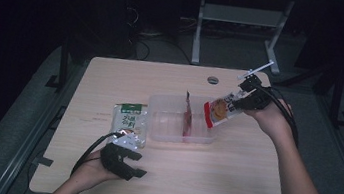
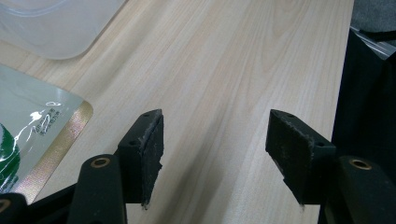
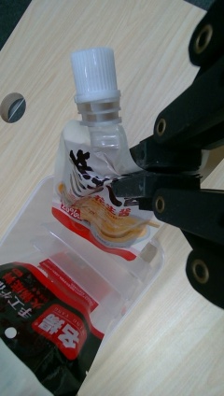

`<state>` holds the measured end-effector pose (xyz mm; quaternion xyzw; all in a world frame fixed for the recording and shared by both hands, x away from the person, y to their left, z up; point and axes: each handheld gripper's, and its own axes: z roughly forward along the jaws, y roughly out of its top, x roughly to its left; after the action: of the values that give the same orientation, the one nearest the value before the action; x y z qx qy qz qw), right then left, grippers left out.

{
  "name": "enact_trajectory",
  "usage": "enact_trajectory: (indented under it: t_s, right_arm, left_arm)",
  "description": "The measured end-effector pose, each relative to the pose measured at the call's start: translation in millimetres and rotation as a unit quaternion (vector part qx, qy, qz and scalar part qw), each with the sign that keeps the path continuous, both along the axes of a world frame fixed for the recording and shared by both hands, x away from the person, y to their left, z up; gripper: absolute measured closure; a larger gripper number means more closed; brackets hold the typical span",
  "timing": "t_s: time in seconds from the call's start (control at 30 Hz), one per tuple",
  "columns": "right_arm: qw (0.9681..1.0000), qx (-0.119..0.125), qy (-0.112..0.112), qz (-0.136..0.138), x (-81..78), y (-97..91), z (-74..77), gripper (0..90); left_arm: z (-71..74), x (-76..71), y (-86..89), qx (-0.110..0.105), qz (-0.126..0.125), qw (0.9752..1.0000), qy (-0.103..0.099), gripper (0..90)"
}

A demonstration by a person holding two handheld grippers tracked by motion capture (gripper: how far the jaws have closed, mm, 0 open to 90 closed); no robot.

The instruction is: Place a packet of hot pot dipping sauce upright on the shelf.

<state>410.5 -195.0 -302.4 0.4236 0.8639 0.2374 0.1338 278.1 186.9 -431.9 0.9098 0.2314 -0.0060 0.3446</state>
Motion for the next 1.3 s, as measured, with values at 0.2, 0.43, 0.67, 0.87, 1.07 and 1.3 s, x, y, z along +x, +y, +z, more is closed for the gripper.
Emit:
enact_trajectory:
  t_s: [0.2, 0.43, 0.67, 0.87, 1.07, 1.3]
  right_arm:
    - [1.0, -0.004, -0.002, -0.003, 0.0, 3.6, 0.0, 86.8]
    - [0.9997, -0.023, -0.001, -0.004, -2.0, 7.1, 3.9, 87.3]
    - [0.9999, -0.01, 0.0, 0.008, -2.6, 15.6, 0.0, 84.1]
    - [0.9998, 0.012, 0.005, 0.012, -1.2, 17.8, -2.9, 84.8]
    - [0.9995, 0.016, 0.012, 0.023, -0.8, 24.5, -8.0, 84.2]
    - [0.9994, 0.025, 0.007, 0.024, -0.4, 25.7, -10.6, 80.6]
  left_arm:
    - [-0.2, -0.7, -1.1, 0.0, -0.002, 1.0, 0.0, 36.6]
    - [-0.5, -0.3, -0.9, -0.001, 0.0, 1.0, 0.0, 36.6]
    - [-0.5, -0.6, -1.2, -0.003, -0.001, 1.0, 0.001, 36.6]
    - [-0.4, -0.5, -0.2, -0.003, -0.001, 1.0, 0.001, 36.7]
    - [-0.1, -0.2, 0.1, -0.003, -0.002, 1.0, 0.0, 36.7]
    - [0.2, 0.0, 1.0, 0.0, -0.001, 1.0, 0.0, 36.6]
